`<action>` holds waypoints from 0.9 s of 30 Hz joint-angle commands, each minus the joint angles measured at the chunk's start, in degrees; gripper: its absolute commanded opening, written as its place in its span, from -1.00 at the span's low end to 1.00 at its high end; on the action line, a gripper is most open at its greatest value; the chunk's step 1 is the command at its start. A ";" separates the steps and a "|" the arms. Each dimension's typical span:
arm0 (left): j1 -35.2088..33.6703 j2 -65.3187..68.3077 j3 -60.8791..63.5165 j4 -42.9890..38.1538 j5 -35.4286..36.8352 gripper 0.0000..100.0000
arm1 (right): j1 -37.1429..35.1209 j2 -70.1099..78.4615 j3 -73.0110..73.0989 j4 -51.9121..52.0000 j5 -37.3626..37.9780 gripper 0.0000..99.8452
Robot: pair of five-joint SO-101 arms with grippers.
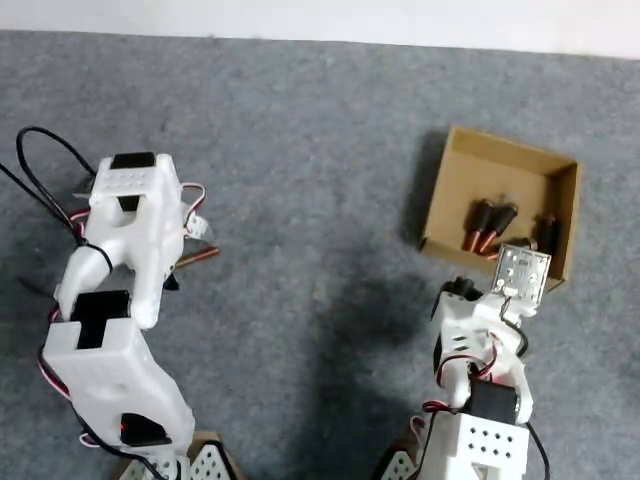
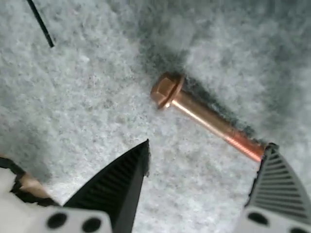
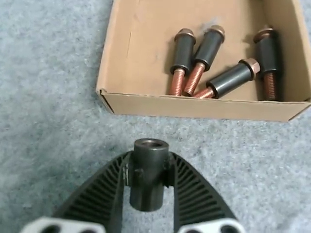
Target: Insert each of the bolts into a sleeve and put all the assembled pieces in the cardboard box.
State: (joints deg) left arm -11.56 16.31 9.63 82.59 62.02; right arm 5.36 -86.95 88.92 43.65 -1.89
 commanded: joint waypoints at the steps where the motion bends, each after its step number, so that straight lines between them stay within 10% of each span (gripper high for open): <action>1: -1.63 -0.57 3.12 -8.26 2.20 -0.34 | 0.40 -0.84 -0.40 -1.98 0.70 -0.98; 20: -8.48 -0.66 8.13 -19.16 12.66 -0.35 | 0.31 -0.84 -0.31 -1.98 0.79 -0.98; 27: -9.36 -0.57 8.66 -19.34 12.66 -1.00 | 0.31 -0.84 -0.31 -1.98 0.79 -0.98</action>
State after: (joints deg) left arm -18.07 16.13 17.71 63.69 74.15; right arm 5.36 -86.95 88.92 43.65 -1.89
